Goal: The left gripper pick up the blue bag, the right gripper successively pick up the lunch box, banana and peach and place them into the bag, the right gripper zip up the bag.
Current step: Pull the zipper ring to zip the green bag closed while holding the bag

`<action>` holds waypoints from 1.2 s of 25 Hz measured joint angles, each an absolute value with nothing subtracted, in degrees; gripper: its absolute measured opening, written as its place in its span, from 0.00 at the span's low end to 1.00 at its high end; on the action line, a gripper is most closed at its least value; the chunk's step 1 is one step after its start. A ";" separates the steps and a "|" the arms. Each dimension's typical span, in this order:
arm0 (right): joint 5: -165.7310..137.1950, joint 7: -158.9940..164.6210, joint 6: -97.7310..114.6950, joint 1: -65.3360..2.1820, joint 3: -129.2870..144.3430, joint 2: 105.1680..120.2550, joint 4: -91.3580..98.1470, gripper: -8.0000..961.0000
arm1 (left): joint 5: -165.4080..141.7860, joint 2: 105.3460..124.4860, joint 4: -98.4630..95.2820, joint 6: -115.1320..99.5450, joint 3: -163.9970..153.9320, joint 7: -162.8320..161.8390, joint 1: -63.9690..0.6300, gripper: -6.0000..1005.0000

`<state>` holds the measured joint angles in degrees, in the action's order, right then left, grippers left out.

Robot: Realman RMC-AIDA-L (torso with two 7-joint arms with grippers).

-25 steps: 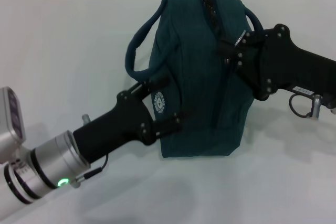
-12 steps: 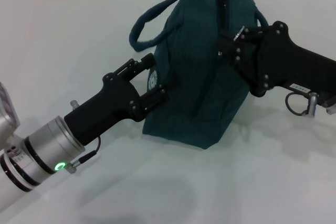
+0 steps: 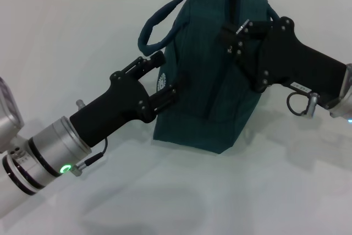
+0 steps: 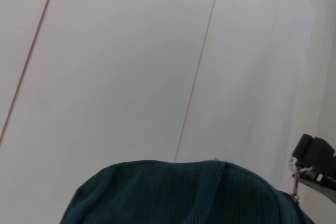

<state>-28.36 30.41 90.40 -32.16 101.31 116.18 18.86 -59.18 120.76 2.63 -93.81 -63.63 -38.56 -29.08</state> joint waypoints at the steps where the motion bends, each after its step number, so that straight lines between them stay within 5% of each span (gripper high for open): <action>1: -27.99 30.39 90.12 -32.18 101.68 116.18 18.95 0.04 | -59.23 120.76 2.63 -93.80 -63.64 -38.53 -29.12 0.72; 15: -26.94 30.32 89.63 -32.20 102.95 116.18 19.16 0.04 | -59.72 120.76 2.94 -91.36 -63.79 -37.09 -30.47 0.69; 26: -25.83 30.78 89.63 -32.16 102.83 116.18 18.72 0.04 | -59.96 120.76 2.64 -91.33 -64.32 -34.32 -30.56 0.24; 30: -24.11 30.83 89.29 -31.88 102.95 116.18 18.42 0.04 | -61.29 120.76 2.63 -91.51 -64.43 -33.02 -30.63 0.18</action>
<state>-24.11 30.83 89.29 -31.88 102.95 116.18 18.42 -61.29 120.76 2.63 -91.51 -64.43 -33.02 -30.63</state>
